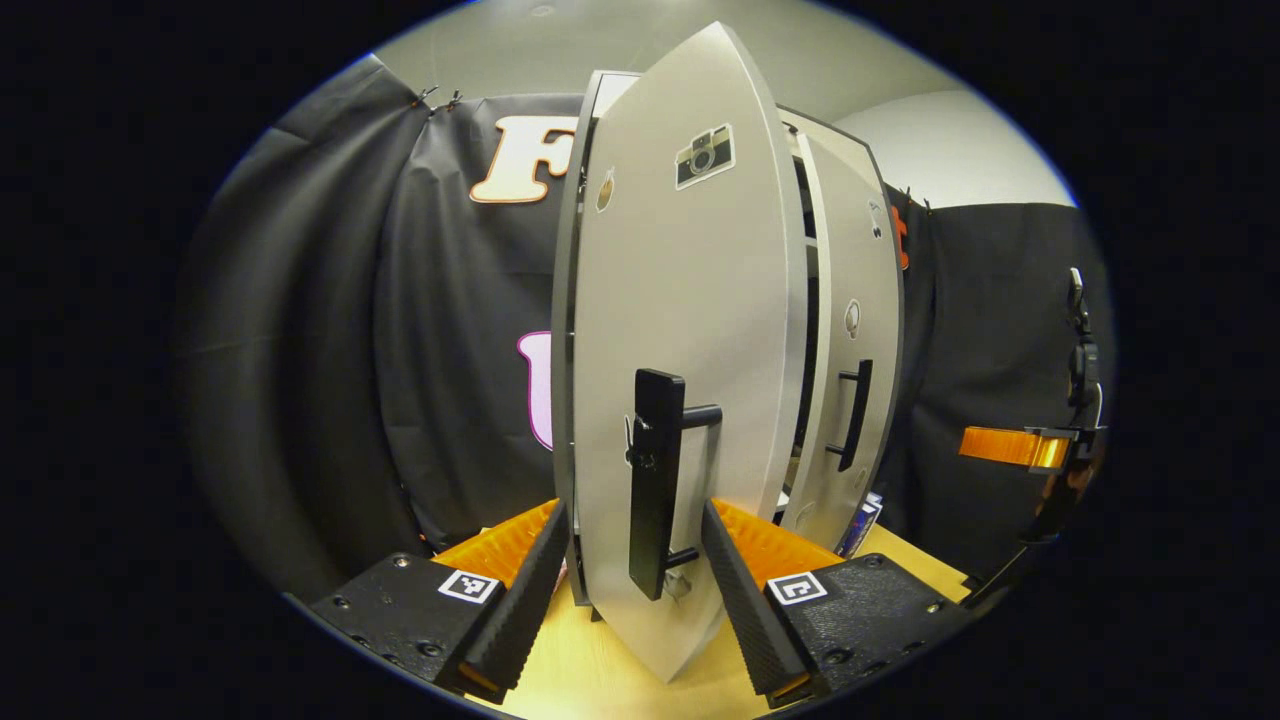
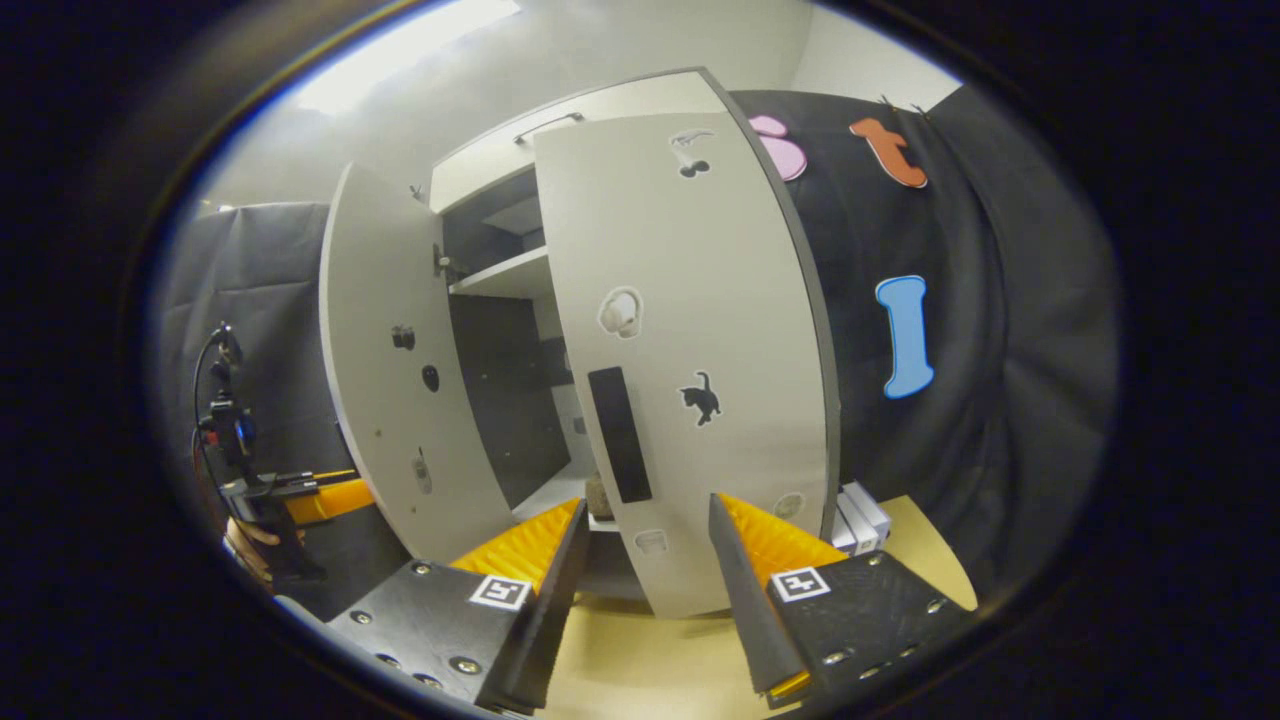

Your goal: Grab one shoe with the right hand and put it into the shoe cabinet, grab the other shoe with the left hand and put it into the shoe cabinet; then close the right door with the right hand and the left door with the left hand.

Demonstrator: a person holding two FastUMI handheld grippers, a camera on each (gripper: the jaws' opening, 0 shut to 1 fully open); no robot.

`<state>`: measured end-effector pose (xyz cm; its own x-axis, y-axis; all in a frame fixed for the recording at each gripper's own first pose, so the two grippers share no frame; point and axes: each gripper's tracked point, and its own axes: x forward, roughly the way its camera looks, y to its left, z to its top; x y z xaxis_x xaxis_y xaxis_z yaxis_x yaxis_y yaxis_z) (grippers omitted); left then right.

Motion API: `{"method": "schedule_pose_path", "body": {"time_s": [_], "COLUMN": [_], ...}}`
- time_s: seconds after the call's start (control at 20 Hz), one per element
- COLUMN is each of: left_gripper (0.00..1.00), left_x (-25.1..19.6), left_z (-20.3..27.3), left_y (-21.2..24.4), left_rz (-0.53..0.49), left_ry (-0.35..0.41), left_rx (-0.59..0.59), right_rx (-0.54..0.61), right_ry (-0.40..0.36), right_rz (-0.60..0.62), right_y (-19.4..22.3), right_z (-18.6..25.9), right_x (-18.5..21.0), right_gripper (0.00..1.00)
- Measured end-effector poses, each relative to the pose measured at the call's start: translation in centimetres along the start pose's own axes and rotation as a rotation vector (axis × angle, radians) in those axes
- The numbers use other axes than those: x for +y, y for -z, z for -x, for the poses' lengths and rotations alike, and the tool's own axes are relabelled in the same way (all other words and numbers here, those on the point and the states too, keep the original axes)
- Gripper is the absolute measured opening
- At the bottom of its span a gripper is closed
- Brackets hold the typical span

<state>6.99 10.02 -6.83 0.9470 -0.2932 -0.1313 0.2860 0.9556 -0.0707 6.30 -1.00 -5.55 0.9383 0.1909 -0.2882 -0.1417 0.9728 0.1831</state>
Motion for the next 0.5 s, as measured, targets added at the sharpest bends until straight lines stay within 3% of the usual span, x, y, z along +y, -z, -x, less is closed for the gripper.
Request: {"method": "schedule_pose_path", "body": {"time_s": [0.15,0.4,0.45,0.5], "left_gripper": [0.83,0.83,0.78,0.83], "left_x": [-1.0,-3.4,-3.5,-3.7], "left_z": [-0.7,-1.8,-2.4,-2.8], "left_y": [-0.1,0.4,0.3,0.4], "left_rz": [0.016,0.028,0.022,0.011], "left_ry": [0.027,0.073,0.071,0.067], "left_rx": [-0.001,-0.005,-0.004,0.002], "right_rx": [-0.009,-0.003,-0.005,-0.009], "right_ry": [0.02,0.066,0.075,0.085], "right_rz": [-0.003,-0.008,-0.011,-0.015], "right_y": [-0.2,0.1,0.0,0.0], "right_z": [0.3,1.1,1.3,1.4], "right_x": [-0.6,-2.5,-3.0,-3.4], "right_gripper": [0.72,0.72,0.72,0.72]}}
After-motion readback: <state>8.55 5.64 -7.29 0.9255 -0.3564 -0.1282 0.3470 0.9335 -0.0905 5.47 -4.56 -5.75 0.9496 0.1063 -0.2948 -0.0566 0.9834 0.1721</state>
